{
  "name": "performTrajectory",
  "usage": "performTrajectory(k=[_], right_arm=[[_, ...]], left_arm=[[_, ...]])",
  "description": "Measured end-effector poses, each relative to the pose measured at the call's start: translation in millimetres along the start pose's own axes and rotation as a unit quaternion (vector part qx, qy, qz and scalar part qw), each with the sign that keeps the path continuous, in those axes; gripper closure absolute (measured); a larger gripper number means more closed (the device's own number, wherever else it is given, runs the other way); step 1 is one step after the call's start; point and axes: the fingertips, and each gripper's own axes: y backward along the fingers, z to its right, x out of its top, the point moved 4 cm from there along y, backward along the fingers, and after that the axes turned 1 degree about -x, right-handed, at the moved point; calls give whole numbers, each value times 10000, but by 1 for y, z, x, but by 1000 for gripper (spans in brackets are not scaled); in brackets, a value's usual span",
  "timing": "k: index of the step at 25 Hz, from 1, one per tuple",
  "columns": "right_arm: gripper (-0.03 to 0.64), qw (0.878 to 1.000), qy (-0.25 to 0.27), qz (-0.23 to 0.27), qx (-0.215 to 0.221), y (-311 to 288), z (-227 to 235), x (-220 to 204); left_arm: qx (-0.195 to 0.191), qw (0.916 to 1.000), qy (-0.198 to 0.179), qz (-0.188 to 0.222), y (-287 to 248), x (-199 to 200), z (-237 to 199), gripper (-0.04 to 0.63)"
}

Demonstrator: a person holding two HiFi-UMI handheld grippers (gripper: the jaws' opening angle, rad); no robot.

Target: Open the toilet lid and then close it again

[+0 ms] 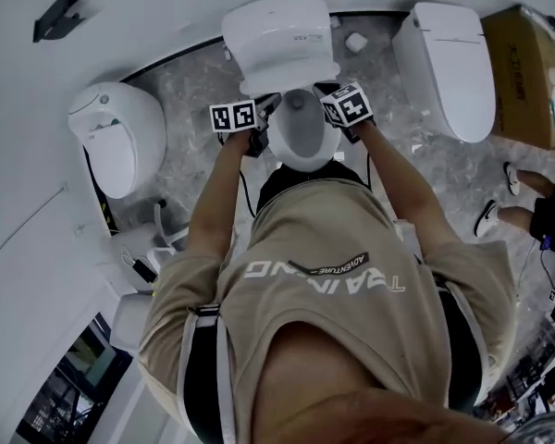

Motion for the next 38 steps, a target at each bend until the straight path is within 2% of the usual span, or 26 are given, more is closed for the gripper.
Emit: performTrajectory(k=[5,8,12,15,19,24,28,38], right_arm=[[603,9994,-104,-101,-307,-4,14,30],[603,9993,-209,-96,-296,-7,23,44],[603,9975,-690,44,-156,-11,33,57],[603,9974,-697,23,-198,-12,42,68],[603,9987,-461,-64,-212,-21,47,81],[603,9995,-232,-226,-52,-23,56,91],[603,9996,-64,-281,57,-31,64,103],[603,9994,-103,-309,147,-52,94,133]], left_arm=[[-160,9998,-140,-57,-6,30,-4,591],[-203,9991,-345,-131,-10,44,-4,591],[-126,9976,-625,-255,-13,60,-7,591],[-102,9973,-693,-206,-20,73,-8,591],[68,9981,-611,-83,-22,85,-17,591],[303,9994,-127,94,-27,99,-21,591],[493,9985,-214,141,-29,113,-27,591],[776,9966,-243,130,-49,152,-48,591]])
